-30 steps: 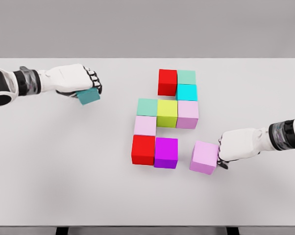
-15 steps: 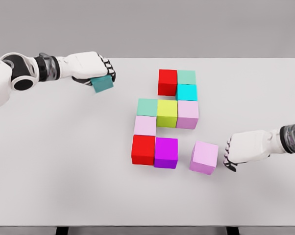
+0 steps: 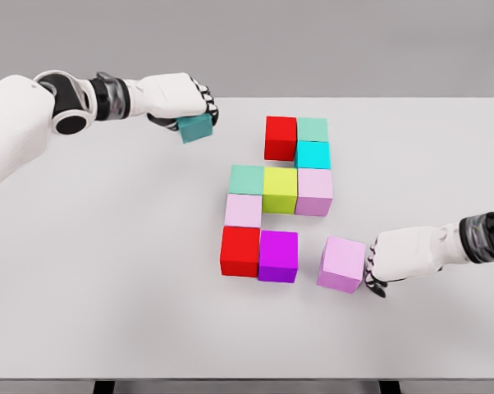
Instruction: Assemble the squares on the desktop into the number 2
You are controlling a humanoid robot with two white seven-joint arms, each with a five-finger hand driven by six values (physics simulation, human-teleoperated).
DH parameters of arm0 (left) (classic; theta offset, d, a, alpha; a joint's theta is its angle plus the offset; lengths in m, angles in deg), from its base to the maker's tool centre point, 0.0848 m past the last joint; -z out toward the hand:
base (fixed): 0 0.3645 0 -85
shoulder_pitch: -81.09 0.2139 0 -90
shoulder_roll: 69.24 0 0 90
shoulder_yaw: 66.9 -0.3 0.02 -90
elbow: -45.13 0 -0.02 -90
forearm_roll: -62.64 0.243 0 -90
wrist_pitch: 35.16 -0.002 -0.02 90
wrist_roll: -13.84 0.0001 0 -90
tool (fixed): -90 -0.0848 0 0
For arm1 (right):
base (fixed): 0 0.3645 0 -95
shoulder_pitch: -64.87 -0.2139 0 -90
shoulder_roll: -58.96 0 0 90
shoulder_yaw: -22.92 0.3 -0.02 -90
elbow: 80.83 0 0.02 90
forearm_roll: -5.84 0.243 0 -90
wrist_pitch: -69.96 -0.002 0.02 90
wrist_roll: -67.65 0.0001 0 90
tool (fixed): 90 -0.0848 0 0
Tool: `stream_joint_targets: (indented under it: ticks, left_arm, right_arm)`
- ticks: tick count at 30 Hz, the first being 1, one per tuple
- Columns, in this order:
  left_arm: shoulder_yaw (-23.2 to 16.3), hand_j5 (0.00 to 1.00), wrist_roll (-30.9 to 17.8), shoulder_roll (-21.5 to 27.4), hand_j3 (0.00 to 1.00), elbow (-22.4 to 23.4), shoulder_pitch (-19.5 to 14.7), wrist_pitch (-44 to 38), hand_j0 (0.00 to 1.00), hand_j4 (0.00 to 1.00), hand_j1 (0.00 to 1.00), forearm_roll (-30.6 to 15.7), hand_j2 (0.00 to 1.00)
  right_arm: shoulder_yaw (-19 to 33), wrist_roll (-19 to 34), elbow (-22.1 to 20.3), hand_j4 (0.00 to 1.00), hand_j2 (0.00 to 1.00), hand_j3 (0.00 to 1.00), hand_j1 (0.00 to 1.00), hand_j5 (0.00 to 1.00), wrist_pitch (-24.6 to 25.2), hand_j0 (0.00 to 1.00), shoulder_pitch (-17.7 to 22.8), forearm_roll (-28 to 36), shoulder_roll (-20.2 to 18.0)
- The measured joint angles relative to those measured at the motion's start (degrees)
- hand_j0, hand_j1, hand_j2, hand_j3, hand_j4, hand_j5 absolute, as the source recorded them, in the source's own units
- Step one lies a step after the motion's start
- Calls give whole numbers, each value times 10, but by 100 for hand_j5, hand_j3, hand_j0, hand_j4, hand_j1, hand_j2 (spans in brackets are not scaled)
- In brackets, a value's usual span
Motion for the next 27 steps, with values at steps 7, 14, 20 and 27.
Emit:
stream_joint_targets:
  ticks: [7,14,20,27]
  left_arm:
    - [-5,53,0,-20,53,13,-4,0,53,53,53,1,53]
    - [-5,54,-1,-47,54,48,-6,0,54,54,54,5,54]
    - [-5,54,-1,-61,54,54,-6,0,54,54,54,9,54]
    - [-5,55,-1,-67,55,55,2,0,55,55,55,17,55]
  right_arm:
    - [0,1,0,42,42,42,42,42,0,42,0,-1,15]
    - [1,1,0,42,42,42,42,42,0,42,0,-1,23]
    - [2,1,1,42,42,42,42,42,0,42,-1,-1,31]
    - [6,1,3,42,42,42,42,42,0,42,-4,0,42]
